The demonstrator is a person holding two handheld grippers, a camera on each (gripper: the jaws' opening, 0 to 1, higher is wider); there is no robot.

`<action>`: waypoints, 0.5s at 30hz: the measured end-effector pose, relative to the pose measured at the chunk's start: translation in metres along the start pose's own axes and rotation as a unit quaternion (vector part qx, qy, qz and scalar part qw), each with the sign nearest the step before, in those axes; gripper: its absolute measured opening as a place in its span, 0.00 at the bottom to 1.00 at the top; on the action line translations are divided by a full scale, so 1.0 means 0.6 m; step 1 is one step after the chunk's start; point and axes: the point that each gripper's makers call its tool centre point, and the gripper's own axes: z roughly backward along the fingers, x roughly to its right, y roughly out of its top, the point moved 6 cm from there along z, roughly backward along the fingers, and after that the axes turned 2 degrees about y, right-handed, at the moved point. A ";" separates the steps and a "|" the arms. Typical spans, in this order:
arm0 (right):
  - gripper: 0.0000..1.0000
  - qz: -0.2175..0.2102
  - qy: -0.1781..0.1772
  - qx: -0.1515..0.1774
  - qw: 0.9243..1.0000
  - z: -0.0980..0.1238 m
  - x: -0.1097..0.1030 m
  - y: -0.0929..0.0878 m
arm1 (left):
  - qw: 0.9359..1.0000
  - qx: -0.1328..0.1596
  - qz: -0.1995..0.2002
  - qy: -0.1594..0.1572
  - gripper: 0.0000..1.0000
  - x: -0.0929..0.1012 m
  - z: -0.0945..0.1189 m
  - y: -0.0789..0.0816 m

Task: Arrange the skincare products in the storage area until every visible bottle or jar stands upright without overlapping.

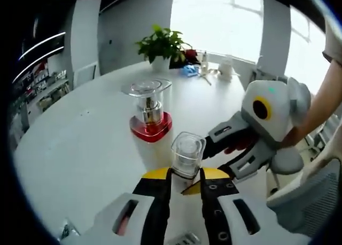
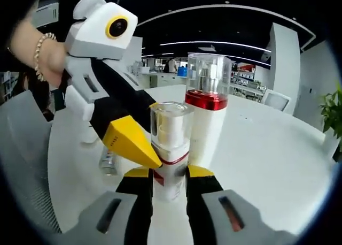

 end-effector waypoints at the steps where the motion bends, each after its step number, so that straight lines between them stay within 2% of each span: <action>1: 0.23 0.001 -0.001 -0.001 1.000 0.000 0.000 0.000 | 1.000 0.000 0.000 0.000 0.18 0.000 0.000 0.000; 15: 0.24 -0.003 -0.008 -0.018 1.000 0.006 0.000 -0.002 | 1.000 -0.006 -0.003 0.006 0.22 0.001 0.004 0.003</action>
